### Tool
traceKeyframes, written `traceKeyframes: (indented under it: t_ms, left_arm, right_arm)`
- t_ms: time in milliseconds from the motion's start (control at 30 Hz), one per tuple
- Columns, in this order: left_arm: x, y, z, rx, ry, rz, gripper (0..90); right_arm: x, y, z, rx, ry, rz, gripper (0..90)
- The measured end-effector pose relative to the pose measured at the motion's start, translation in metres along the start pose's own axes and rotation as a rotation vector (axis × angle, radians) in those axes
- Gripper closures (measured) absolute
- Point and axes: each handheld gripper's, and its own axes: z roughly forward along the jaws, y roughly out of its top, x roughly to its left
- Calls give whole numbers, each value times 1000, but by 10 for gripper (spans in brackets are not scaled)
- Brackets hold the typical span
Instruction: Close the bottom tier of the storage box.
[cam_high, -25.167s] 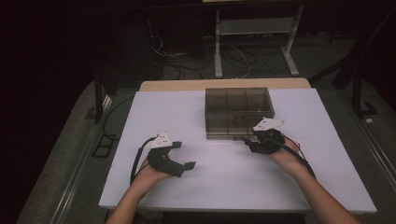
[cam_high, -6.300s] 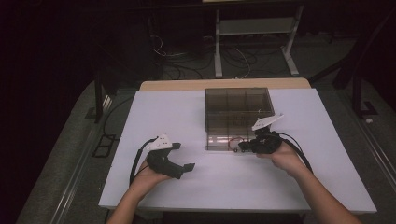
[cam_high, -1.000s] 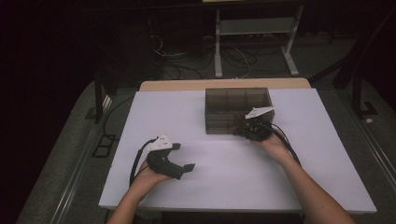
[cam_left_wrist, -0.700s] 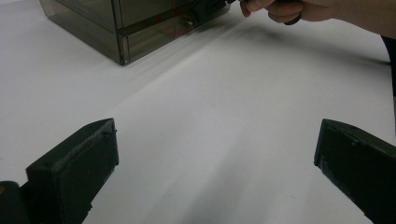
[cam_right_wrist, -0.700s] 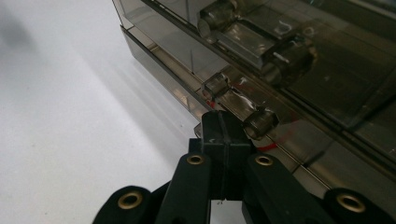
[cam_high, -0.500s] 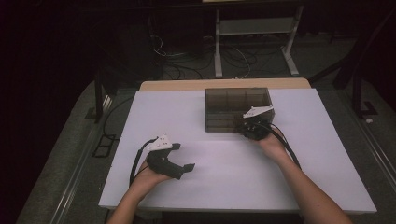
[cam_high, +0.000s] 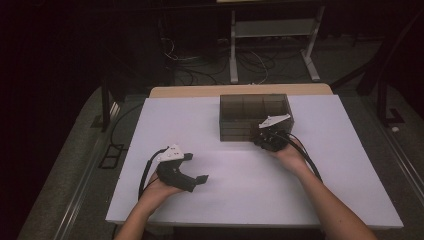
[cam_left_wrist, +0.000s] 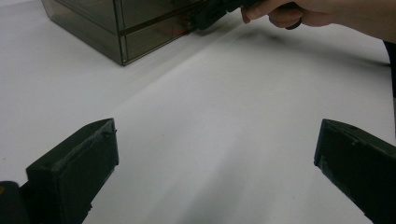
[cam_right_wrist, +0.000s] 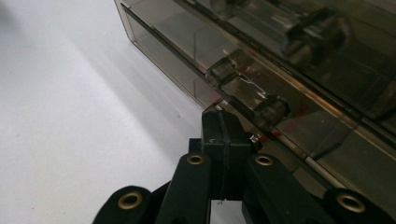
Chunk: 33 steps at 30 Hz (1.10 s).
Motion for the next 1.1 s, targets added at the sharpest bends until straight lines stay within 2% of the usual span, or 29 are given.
traceKeyframes:
  t_ms: [167,367,533,700,867,967,1100]
  left_arm:
    - [0,0,0,0,-1,0,0]
    - [1,0,-1,-6,2,-3,0]
    - [1,1,0,-1,1,1,0]
    - [1,1,1,4,-2,1,0]
    - [0,1,0,-1,-3,4,0]
    - [1,1,1,1,-7,4,0]
    - [0,1,1,2,-9,3,0]
  right_arm:
    - [-1,-1,0,1,3,3,896]
    - [0,-3,-8,-13,52,26,885]
    - [2,-5,-24,-32,87,18,747]
    - [1,-10,-41,-53,113,40,628]
    - [0,-19,-59,-68,102,41,469]
    - [-1,-27,-71,-87,114,56,394]
    - [-4,-39,-87,-116,108,67,329]
